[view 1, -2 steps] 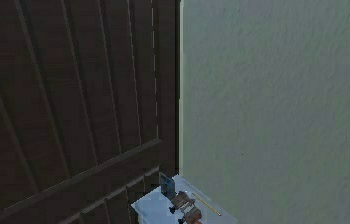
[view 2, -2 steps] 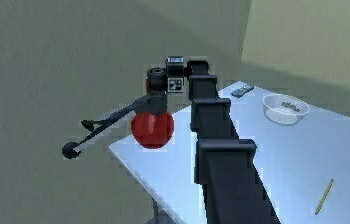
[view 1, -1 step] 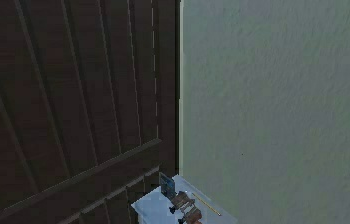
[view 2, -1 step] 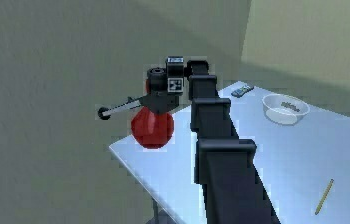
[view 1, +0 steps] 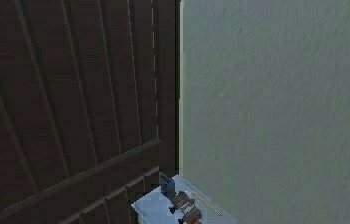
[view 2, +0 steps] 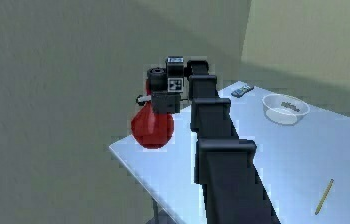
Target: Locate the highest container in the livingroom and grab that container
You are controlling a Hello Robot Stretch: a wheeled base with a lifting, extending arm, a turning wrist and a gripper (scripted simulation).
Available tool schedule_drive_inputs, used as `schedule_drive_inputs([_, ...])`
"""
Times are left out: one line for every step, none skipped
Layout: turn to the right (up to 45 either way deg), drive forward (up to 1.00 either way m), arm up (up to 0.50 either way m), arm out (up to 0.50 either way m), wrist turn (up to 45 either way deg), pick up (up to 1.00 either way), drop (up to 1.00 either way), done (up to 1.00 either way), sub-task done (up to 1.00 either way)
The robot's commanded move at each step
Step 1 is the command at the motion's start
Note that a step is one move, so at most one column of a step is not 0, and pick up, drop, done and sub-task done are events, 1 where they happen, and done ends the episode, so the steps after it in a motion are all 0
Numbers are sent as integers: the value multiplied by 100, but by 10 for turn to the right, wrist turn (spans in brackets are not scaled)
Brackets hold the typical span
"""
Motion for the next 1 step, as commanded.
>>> schedule_drive_inputs([0, 0, 0, 2, 0, 0, 0, 0, 0])
